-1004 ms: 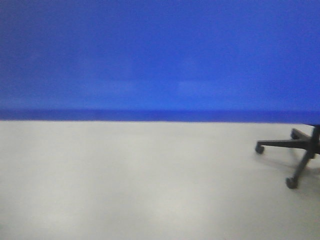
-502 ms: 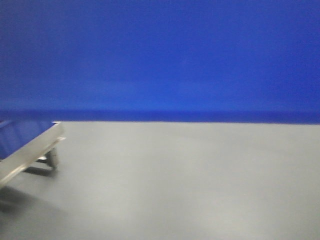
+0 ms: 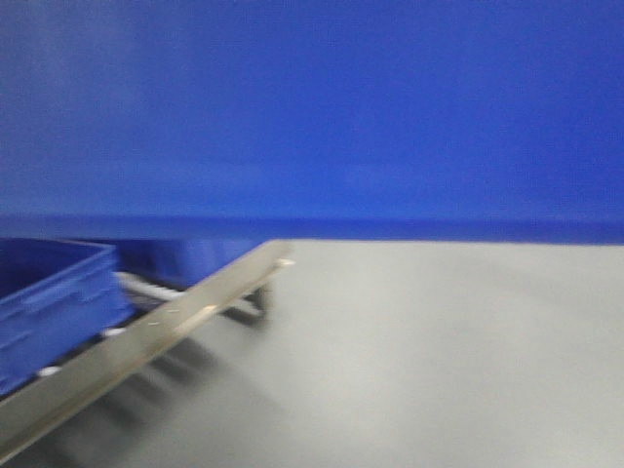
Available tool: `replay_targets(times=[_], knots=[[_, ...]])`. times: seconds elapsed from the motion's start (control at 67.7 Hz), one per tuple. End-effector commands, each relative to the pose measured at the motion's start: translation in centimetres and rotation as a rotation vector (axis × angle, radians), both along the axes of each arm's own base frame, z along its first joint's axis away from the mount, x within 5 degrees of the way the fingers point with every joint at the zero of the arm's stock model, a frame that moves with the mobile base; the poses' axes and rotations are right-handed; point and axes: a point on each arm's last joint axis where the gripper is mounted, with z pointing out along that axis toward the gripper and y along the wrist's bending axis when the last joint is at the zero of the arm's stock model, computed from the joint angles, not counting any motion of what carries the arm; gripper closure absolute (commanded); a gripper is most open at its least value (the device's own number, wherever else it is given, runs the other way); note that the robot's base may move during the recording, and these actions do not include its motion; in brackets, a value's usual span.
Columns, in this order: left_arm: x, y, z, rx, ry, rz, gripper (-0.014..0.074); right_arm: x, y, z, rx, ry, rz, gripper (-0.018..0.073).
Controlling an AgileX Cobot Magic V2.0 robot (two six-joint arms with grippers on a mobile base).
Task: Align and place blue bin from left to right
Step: 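Carry the blue bin toward another steel rack of blue bins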
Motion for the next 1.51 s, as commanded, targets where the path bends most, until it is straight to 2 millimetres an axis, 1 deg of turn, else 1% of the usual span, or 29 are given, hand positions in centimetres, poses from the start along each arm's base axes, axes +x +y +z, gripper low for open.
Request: replay_targets(times=[0.0,1.491], knots=[[-0.01,-1.05,1.1,-0.068,-0.098,-0.093,0.0707,-0.12,1.04,0.87,0.085,-0.068,0.091,0.0638],[-0.01,-1.05,1.1,-0.068,-0.098,-0.093,0.0707,-0.12,1.04,0.87,0.085,-0.068,0.091,0.0638]])
